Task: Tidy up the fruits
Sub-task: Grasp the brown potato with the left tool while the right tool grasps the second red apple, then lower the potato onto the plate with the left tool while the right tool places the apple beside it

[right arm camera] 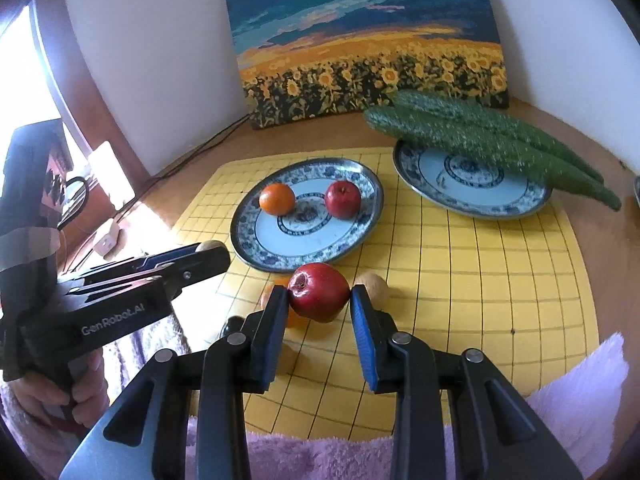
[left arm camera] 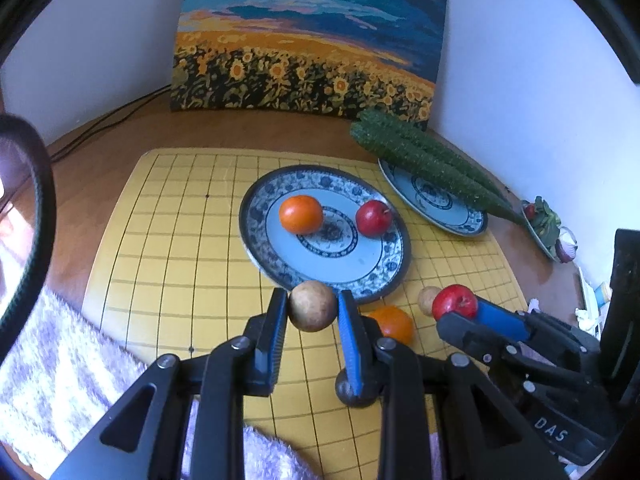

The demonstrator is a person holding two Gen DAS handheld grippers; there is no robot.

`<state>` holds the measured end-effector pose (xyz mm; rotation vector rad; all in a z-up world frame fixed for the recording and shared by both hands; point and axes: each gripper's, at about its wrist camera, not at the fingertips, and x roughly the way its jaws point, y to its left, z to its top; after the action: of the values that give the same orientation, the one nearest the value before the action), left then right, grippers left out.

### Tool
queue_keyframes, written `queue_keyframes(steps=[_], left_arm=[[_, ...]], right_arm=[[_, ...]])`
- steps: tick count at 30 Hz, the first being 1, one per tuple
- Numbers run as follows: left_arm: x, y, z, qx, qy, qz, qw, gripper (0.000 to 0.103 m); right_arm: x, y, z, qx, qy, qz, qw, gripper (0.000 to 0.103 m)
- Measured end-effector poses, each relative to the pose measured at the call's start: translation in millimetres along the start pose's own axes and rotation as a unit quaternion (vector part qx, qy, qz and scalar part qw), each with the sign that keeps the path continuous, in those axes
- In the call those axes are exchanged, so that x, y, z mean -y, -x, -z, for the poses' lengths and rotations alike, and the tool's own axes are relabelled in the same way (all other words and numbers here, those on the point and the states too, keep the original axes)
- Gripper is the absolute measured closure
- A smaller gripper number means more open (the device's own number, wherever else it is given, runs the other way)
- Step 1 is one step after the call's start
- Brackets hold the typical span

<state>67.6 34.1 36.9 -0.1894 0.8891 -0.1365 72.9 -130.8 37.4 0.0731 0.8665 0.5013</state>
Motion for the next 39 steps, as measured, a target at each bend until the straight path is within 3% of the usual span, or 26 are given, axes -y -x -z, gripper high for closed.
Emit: queue_keyframes(steps=[20, 39], left_arm=[[5, -46, -27, 0.002, -0.021, -0.023, 0.9995, 0.077], [-4, -59, -25, -0.003, -0.006, -0.019, 0.9998, 0.077]], right_arm=[[0, -37, -34, -0.002, 0.047, 0.025, 0.999, 0.070], [-3, -57, -34, -0.009, 0.066, 0.051, 0.997, 0.070]])
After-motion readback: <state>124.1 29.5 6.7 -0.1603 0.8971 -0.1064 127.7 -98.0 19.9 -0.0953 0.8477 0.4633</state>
